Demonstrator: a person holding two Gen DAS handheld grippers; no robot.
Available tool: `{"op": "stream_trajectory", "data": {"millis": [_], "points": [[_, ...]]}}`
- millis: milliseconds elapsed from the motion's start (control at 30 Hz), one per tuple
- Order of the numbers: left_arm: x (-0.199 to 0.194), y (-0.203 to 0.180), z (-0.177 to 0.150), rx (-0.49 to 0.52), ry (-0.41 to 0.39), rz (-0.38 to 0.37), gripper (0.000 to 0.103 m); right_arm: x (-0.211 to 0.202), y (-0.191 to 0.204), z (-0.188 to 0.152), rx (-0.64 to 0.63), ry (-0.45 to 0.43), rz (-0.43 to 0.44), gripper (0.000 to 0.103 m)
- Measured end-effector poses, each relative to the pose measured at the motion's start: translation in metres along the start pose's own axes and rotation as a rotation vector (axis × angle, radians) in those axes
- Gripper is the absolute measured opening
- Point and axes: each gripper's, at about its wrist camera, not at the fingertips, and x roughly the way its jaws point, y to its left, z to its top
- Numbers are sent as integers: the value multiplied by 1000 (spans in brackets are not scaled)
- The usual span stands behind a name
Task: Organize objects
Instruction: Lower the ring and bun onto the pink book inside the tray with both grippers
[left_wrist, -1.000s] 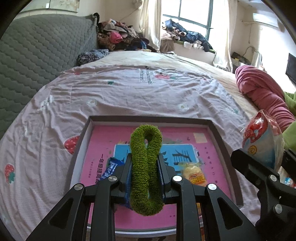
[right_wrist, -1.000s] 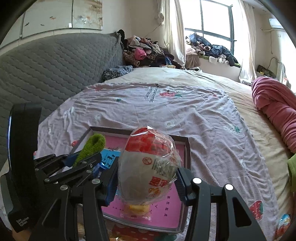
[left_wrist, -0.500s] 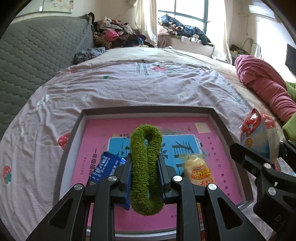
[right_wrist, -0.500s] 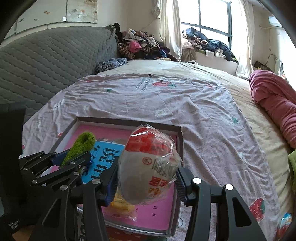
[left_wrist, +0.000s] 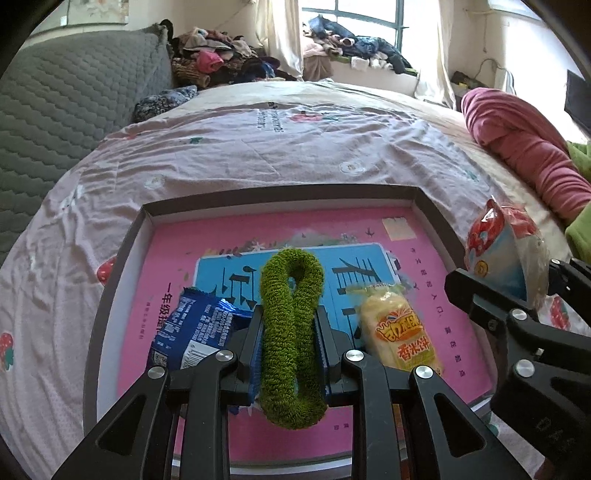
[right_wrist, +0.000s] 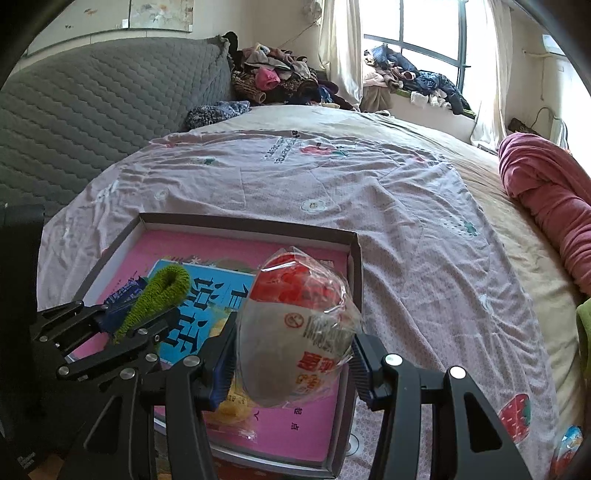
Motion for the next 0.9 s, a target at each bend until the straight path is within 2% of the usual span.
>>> {"op": "stream_trajectory", "data": {"millis": [367,900], "points": [[5,0,-2,15,5,20,25,13,-2,-4,-3,39,-7,53],[16,0,-5,8,39,3,25,24,-1,-8,-13,78,-13,53]]}}
